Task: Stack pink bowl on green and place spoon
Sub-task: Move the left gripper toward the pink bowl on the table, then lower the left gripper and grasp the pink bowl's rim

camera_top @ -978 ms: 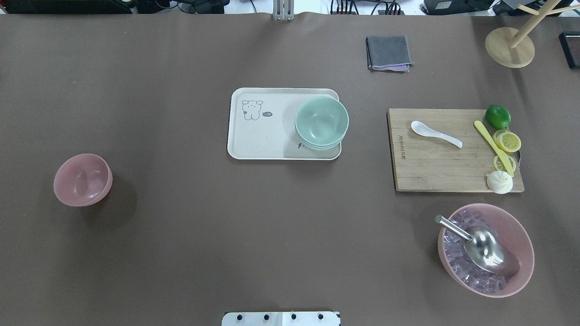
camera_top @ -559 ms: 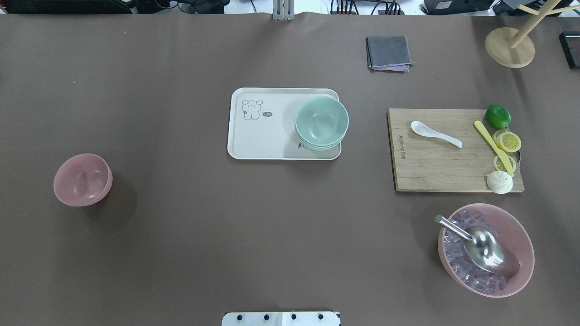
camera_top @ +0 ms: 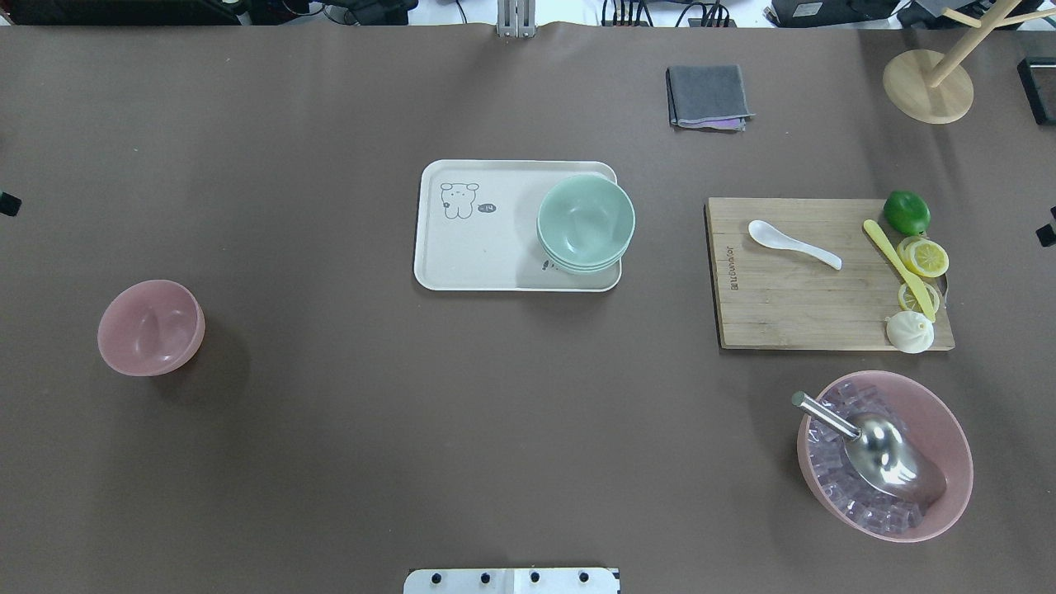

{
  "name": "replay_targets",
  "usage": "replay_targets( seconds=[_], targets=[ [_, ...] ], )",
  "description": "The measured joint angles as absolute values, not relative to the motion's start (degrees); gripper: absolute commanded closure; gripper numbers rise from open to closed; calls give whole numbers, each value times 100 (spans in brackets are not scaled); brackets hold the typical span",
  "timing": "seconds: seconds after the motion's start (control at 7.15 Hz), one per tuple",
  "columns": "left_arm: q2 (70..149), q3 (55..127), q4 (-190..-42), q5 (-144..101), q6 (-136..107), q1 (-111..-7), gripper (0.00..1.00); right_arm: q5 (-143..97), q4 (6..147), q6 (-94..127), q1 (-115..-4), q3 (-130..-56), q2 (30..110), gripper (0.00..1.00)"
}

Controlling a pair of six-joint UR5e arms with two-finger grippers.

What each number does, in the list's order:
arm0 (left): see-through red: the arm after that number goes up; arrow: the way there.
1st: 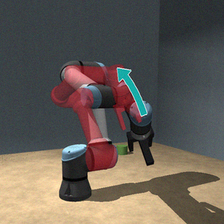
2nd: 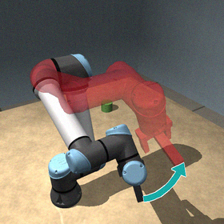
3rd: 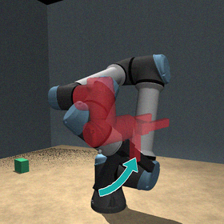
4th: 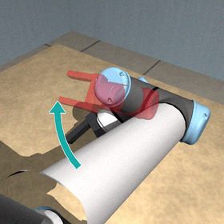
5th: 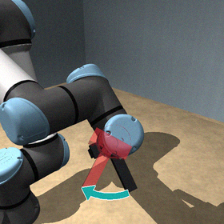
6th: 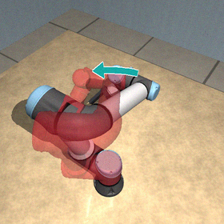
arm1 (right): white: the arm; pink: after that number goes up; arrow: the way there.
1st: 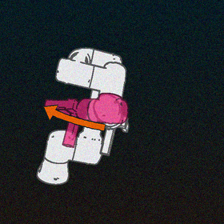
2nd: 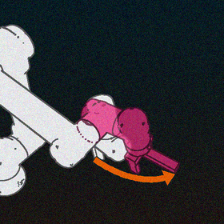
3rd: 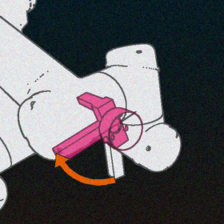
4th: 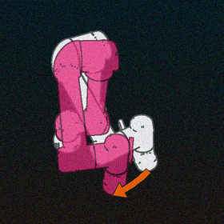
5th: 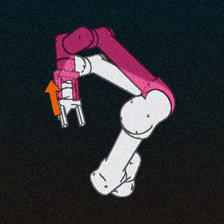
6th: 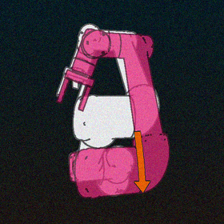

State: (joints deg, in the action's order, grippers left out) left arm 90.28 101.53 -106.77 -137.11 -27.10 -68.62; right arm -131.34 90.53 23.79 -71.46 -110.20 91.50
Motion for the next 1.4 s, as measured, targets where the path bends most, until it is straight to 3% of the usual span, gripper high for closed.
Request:
replay_targets(
  seconds=[0.28,0.42,0.84,1.26,1.4],
  targets=[
    [8712,10342,-11116,-13214,-3282,-6154,3,-12753,8623,3148,-6649,-11028,9162,0],
    [8628,10317,-11465,-13063,-3622,-5845,10,-12700,8564,3241,-6573,-11030,9165,0],
    [8598,9845,-12403,-12966,-3948,-5412,49,-12675,8535,3285,-6540,-11030,9167,0],
    [8631,9676,-12622,-12966,-3980,-5381,100,-12677,8534,3287,-6535,-11030,9167,0],
    [8639,9685,-12632,-12969,-3989,-5379,100,-12676,8534,3287,-6535,-11030,9167,0]
  ],
)
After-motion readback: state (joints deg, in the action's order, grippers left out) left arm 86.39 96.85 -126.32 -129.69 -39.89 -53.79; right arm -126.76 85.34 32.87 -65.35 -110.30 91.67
